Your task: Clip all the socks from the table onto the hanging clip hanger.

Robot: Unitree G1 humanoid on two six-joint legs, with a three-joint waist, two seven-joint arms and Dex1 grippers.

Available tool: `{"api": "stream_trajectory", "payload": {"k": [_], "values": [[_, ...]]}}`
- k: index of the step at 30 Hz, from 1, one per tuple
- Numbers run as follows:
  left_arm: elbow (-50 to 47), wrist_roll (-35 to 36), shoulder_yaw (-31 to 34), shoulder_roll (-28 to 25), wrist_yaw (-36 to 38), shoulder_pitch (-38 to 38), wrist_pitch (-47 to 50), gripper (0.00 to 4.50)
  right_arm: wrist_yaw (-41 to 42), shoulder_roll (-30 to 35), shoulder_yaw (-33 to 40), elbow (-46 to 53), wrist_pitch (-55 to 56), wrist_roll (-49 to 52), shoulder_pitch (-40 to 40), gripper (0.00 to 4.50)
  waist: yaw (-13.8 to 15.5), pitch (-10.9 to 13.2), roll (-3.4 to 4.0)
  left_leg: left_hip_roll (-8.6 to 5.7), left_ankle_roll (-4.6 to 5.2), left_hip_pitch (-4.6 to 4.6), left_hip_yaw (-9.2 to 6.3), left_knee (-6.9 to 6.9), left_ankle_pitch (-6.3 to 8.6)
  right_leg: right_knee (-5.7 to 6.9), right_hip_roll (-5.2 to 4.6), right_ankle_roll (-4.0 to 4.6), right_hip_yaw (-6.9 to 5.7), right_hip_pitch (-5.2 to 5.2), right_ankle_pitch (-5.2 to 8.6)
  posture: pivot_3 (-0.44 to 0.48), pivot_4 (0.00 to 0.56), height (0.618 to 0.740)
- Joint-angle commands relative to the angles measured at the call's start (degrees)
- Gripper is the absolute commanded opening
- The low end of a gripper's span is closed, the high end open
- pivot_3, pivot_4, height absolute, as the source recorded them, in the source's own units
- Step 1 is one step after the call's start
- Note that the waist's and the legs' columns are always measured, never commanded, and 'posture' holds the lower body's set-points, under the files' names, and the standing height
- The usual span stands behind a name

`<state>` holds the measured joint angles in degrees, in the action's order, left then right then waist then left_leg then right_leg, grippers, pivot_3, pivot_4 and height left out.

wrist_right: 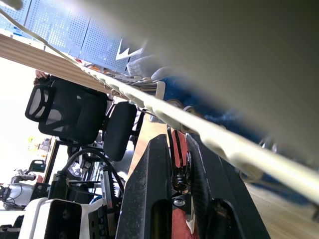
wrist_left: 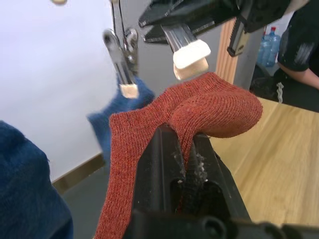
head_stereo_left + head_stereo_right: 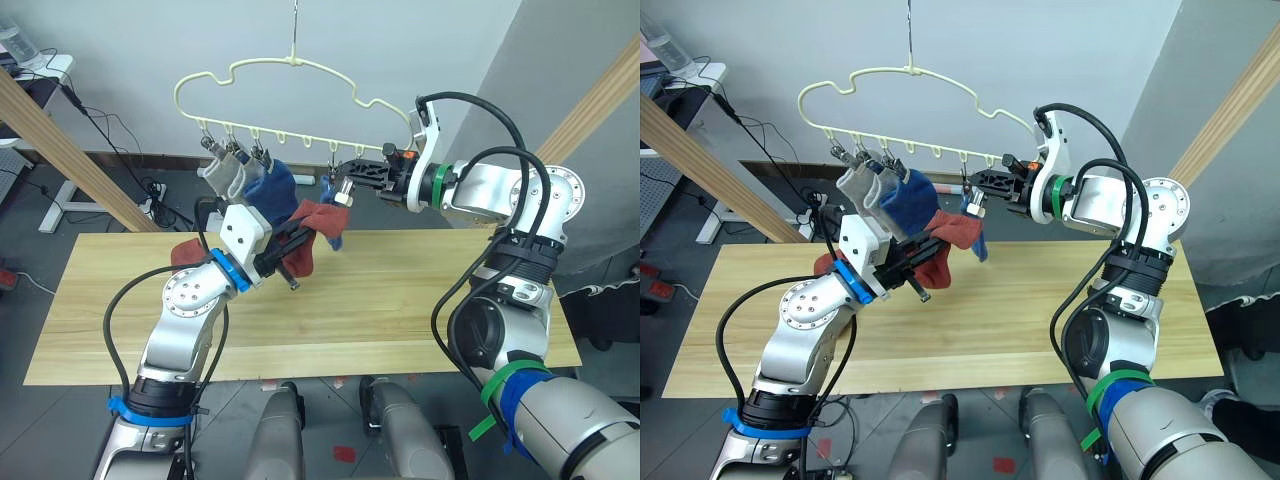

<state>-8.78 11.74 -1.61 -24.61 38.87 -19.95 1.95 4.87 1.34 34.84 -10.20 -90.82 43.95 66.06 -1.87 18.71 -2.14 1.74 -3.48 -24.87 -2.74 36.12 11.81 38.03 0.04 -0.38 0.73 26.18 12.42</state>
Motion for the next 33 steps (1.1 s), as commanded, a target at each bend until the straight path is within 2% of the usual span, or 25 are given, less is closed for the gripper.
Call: {"api": "stream_trajectory", "payload": {"k": [1, 20, 32, 33], "values": [[-2.0, 1.5, 1.6, 0.5, -0.5, -0.6, -1.5, 0.04, 0.3, 0.0, 0.1, 1.9, -0.5, 0.7, 0.7, 0.46, 0.0, 0.0, 0.00, 0.00, 0.00, 0.00, 0.00, 0.00, 0.00, 0.00, 0.00, 0.01, 0.00, 0.00, -0.01, -0.004, 0.304, 0.740], [-1.6, 1.1, 0.8, 1.1, -1.3, -0.9, -1.1, 0.04, -2.9, -2.0, 3.3, 1.4, -1.7, 4.4, 1.3, 0.46, 0.0, 0.0, 0.00, 0.00, 0.00, 0.00, 0.00, 0.01, 0.00, 0.02, 0.00, 0.11, -0.01, 0.00, -0.07, -0.008, 0.302, 0.740], [-1.5, 1.1, 1.2, 1.4, -1.9, -1.5, -0.7, 0.04, -4.8, -1.6, 1.9, 1.2, -1.7, 8.9, 0.0, 0.46, 0.0, 0.0, 0.00, 0.00, 0.00, 0.00, 0.00, 0.01, 0.00, 0.03, 0.00, 0.12, -0.01, 0.00, -0.07, -0.006, 0.306, 0.740], [-1.5, 1.2, 1.2, 1.4, -1.9, -1.5, -0.7, 0.01, -5.0, -1.5, 1.9, 1.1, -1.7, 9.0, 0.0, 0.68, 0.0, 0.0, 0.00, 0.00, 0.00, 0.00, 0.00, 0.01, 0.00, 0.03, 0.00, 0.12, -0.01, 0.00, -0.07, -0.006, 0.306, 0.740]]}}
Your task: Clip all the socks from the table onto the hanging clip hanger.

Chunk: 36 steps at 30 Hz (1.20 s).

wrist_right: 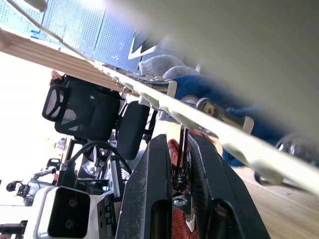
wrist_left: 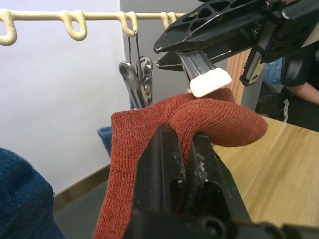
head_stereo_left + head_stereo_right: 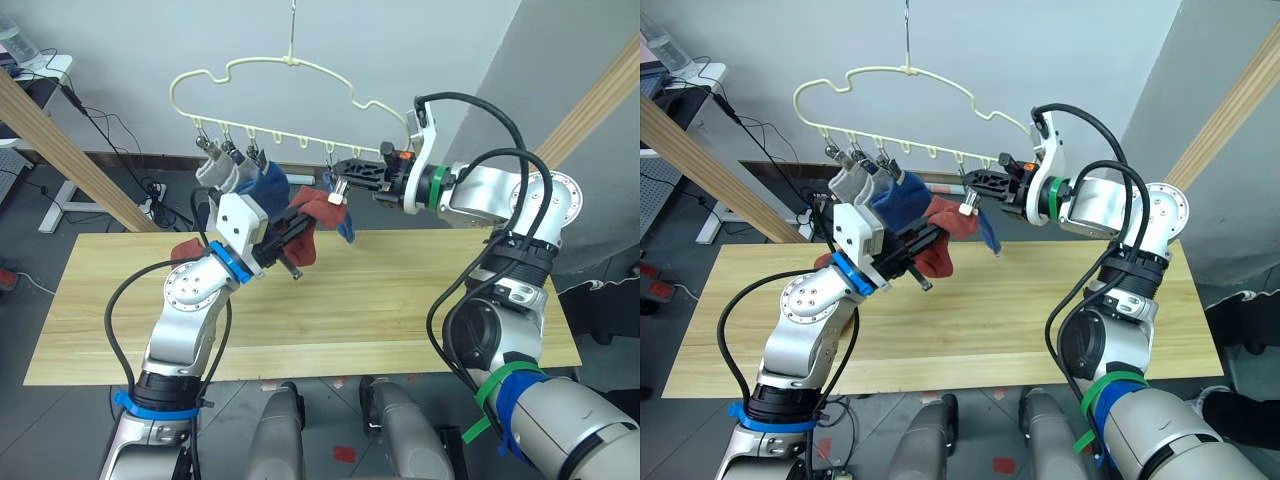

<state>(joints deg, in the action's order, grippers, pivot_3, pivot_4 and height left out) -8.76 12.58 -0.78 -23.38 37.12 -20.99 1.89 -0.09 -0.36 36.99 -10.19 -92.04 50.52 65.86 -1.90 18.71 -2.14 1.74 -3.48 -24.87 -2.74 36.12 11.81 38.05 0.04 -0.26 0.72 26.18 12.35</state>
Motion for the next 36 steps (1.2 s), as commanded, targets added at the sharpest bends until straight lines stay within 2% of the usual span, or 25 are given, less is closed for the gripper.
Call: {"api": "stream_trajectory", "payload": {"k": [1, 11, 13, 16, 25, 29, 33, 36], "values": [[-1.6, 0.5, 0.4, 0.2, -0.2, -0.5, -0.6, 0.00, 0.0, 0.4, -0.7, 1.3, -0.5, 2.6, 0.0, 0.92, 0.0, 0.0, 0.00, 0.00, 0.00, 0.00, 0.00, 0.00, 0.00, 0.00, 0.00, 0.00, 0.00, 0.00, 0.00, -0.006, 0.309, 0.740], [-2.0, 0.5, 0.0, 0.4, -0.2, -1.0, -0.6, 0.00, 0.5, 1.6, -3.3, 3.0, -0.5, 2.4, -1.4, 4.37, 0.0, 0.0, 0.00, 0.00, 0.00, 0.00, 0.00, 0.01, 0.00, 0.01, 0.00, 0.00, 0.00, 0.00, 0.00, -0.009, 0.314, 0.740], [-1.7, 0.1, -0.3, 0.5, -0.4, -1.4, -0.9, 0.00, 2.9, 4.5, -9.2, 7.3, 0.7, 0.8, -4.0, 4.45, 0.0, 0.0, 0.00, 0.00, 0.00, 0.00, -0.01, 0.01, 0.00, 0.00, 0.00, -0.01, 0.00, 0.00, 0.00, -0.011, 0.315, 0.740], [-1.7, 0.6, -0.5, 0.9, -0.2, -1.6, -0.3, 0.00, 4.2, 6.6, -13.3, 12.3, 1.2, 0.3, -7.5, 4.45, 0.0, 0.0, 0.00, -0.02, 0.00, -0.01, -0.01, 0.00, 0.00, -0.02, 0.00, -0.06, 0.00, -0.01, 0.04, -0.027, 0.319, 0.740], [-2.6, 5.8, 0.9, 0.9, 1.0, 0.5, 6.0, 2.36, 6.0, 13.2, -19.4, 26.6, 5.4, -1.8, -17.3, 4.50, -0.7, 0.0, 0.00, 0.00, 0.00, 0.01, -0.02, 0.08, 0.00, 0.03, 0.01, -0.24, 0.02, -0.02, 0.14, -0.113, 0.305, 0.740], [-4.8, 10.1, 2.5, 0.1, 2.3, 1.9, 10.6, 3.21, 6.2, 15.5, -24.5, 32.5, 12.2, -5.6, -21.6, 4.50, -1.5, 0.0, 0.00, -0.01, 0.00, 0.01, 0.00, 0.12, 0.00, 0.02, 0.01, -0.26, 0.05, -0.02, 0.15, -0.120, 0.302, 0.740], [-7.1, 14.5, 4.0, -1.9, 4.2, 2.7, 15.5, 4.43, 6.3, 16.7, -29.5, 35.8, 18.6, -10.1, -24.6, 4.50, -2.0, 0.0, 0.00, 0.00, 0.00, 0.02, 0.01, 0.16, 0.00, 0.06, 0.03, -0.26, 0.07, -0.02, 0.15, -0.110, 0.299, 0.740], [-8.5, 19.1, 5.9, -4.3, 5.9, 3.4, 20.4, 4.47, 5.7, 17.4, -33.5, 37.4, 25.0, -15.2, -27.1, 4.50, -2.3, 0.0, 0.00, 0.03, -0.01, 0.05, 0.01, 0.17, -0.01, 0.08, 0.06, -0.26, 0.07, -0.02, 0.15, -0.102, 0.301, 0.740]]}}
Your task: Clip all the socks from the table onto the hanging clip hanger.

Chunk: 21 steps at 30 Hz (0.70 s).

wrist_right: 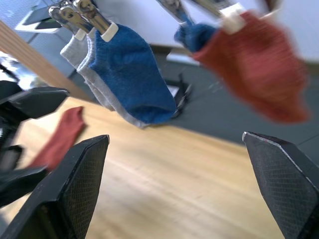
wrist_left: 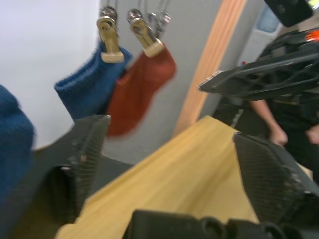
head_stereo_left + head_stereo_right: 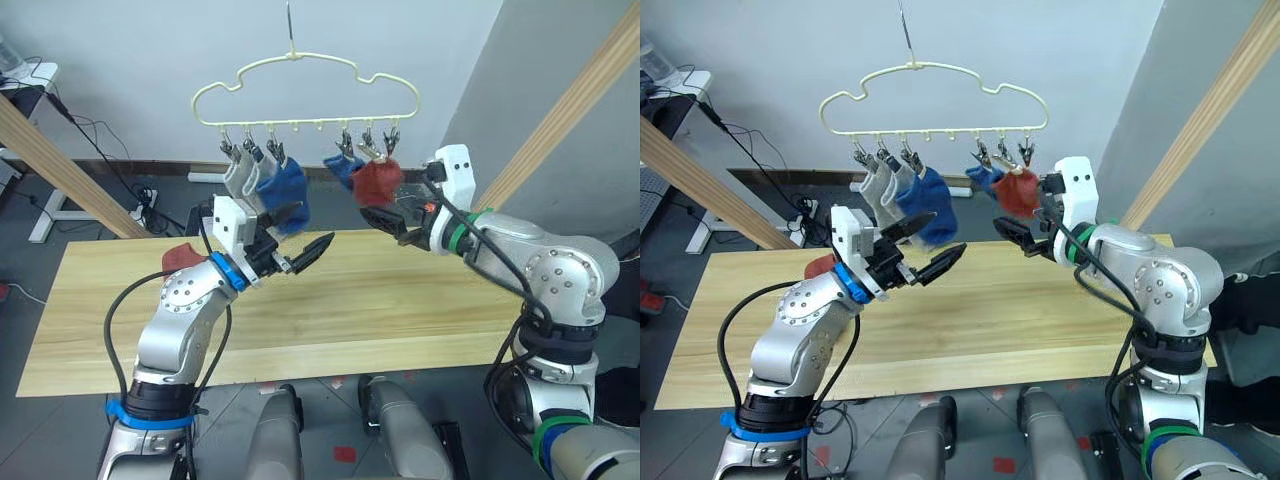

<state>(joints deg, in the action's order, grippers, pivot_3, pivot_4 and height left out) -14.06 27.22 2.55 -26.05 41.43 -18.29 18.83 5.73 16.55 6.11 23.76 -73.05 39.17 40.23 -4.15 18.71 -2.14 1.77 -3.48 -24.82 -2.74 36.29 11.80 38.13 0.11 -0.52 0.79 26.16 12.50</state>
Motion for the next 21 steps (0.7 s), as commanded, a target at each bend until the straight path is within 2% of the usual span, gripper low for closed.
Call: {"api": "stream_trajectory", "payload": {"k": [1, 5, 9, 12, 15, 16, 21], "values": [[-3.5, 5.4, 2.9, -2.0, 1.8, 0.7, 4.3, 4.47, -0.1, 0.4, -3.2, 3.5, 7.1, -4.6, -1.9, 4.50, -0.1, 0.0, 0.00, 0.01, 0.00, 0.02, -0.01, 0.00, 0.00, 0.00, 0.01, 0.00, 0.00, -0.01, 0.00, -0.092, 0.301, 0.740], [-5.7, 11.3, 5.9, -4.7, 3.5, 0.0, 9.0, 4.47, -3.7, 0.9, -8.9, 3.6, 16.2, -14.7, -3.4, 4.50, -0.1, 0.0, 0.00, -0.01, -0.01, 0.00, 0.00, 0.05, 0.00, -0.01, 0.00, -0.01, 0.02, -0.02, -0.01, -0.063, 0.303, 0.740], [-8.6, 17.1, 8.1, -6.7, 2.7, -1.3, 14.2, 4.47, -6.1, -2.4, -11.5, 2.0, 21.8, -19.9, -3.9, 4.50, 0.0, 0.0, 0.00, 0.00, -0.01, 0.00, -0.01, 0.06, -0.01, 0.00, 0.00, -0.02, 0.01, -0.02, -0.01, -0.041, 0.302, 0.740], [-10.1, 18.7, 8.6, -7.4, 1.7, -1.4, 16.1, 4.47, -7.2, -4.0, -12.4, 1.1, 24.2, -23.3, -4.2, 4.50, 0.1, 0.0, 0.00, 0.00, -0.02, 0.01, -0.01, 0.06, -0.01, 0.00, 0.00, -0.02, 0.02, -0.02, -0.01, -0.020, 0.302, 0.740], [-11.8, 19.4, 8.7, -7.4, -0.1, -1.7, 17.0, 4.50, -9.3, -5.8, -13.1, -0.5, 27.1, -27.2, -4.1, 3.93, 0.7, 0.0, 0.00, -0.02, -0.02, 0.01, 0.00, 0.06, -0.01, 0.00, -0.02, -0.02, 0.03, -0.02, -0.01, -0.009, 0.298, 0.740], [-12.1, 19.3, 8.5, -7.2, -1.0, -1.9, 17.2, 4.50, -10.2, -6.5, -13.4, -1.7, 28.3, -28.8, -3.5, 3.62, 0.9, 0.0, 0.00, -0.02, -0.02, 0.01, -0.01, 0.06, -0.01, 0.00, -0.02, -0.02, 0.02, -0.03, -0.01, -0.004, 0.297, 0.740], [-12.4, 18.3, 7.7, -6.8, -2.6, -2.3, 16.8, 4.50, -13.6, -9.2, -12.3, -6.0, 33.5, -34.2, -1.6, 3.62, 1.3, 0.0, 0.00, -0.02, -0.03, 0.01, -0.03, 0.07, -0.02, 0.01, -0.03, -0.01, 0.01, -0.03, -0.01, -0.003, 0.293, 0.740]]}}
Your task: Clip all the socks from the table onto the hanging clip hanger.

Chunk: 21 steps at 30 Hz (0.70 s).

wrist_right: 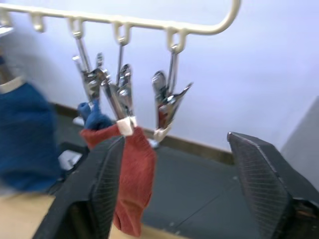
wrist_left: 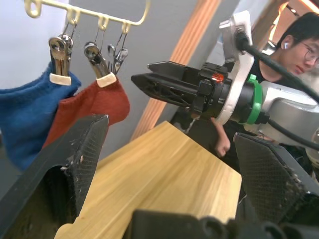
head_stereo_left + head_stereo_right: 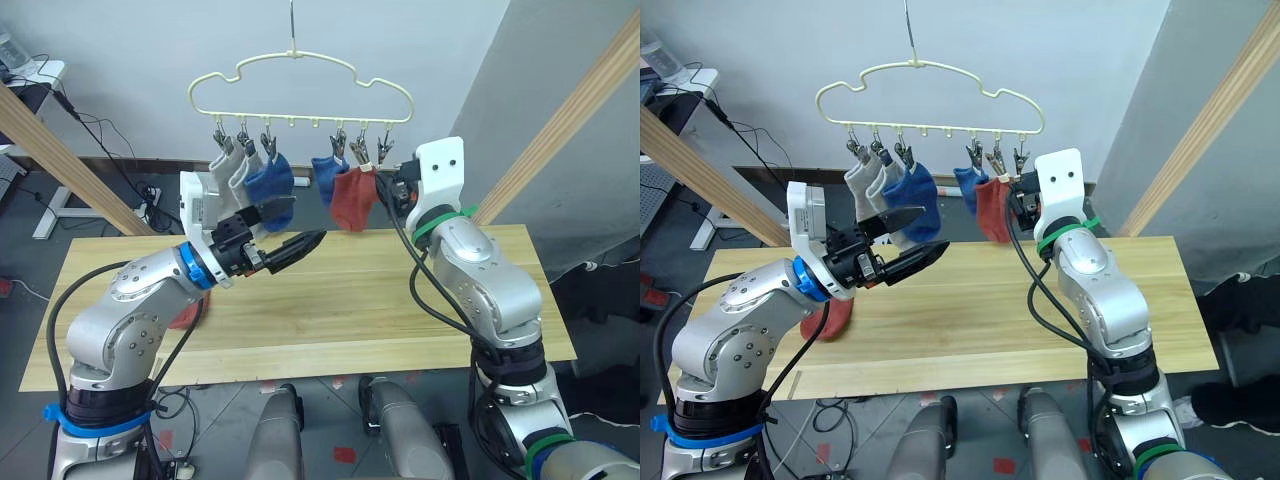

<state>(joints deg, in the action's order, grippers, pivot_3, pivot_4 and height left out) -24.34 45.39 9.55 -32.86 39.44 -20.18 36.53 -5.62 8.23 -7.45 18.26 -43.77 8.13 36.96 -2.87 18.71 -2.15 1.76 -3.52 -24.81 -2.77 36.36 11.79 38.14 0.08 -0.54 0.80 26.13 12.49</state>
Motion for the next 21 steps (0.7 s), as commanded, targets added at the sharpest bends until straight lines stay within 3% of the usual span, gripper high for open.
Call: {"api": "stream_trajectory", "payload": {"k": [1, 21], "values": [[-2.1, -0.3, 0.6, 0.0, -0.7, -0.4, -1.2, 4.50, -2.4, -1.1, 1.5, -1.3, 5.1, -3.9, 2.0, 3.62, 0.1, 0.0, 0.00, 0.00, 0.00, 0.00, 0.00, 0.00, 0.00, 0.00, 0.00, 0.00, 0.00, 0.00, 0.00, -0.003, 0.293, 0.740], [-2.5, 0.2, -0.4, 0.9, -1.8, -2.1, -0.8, 4.50, -3.1, -6.5, 4.2, -9.4, 12.0, -8.1, 5.3, 3.62, 0.8, 0.0, 0.00, -0.01, 0.00, 0.00, -0.01, 0.03, 0.00, 0.03, -0.02, 0.04, -0.01, 0.00, -0.02, 0.008, 0.302, 0.740]]}}
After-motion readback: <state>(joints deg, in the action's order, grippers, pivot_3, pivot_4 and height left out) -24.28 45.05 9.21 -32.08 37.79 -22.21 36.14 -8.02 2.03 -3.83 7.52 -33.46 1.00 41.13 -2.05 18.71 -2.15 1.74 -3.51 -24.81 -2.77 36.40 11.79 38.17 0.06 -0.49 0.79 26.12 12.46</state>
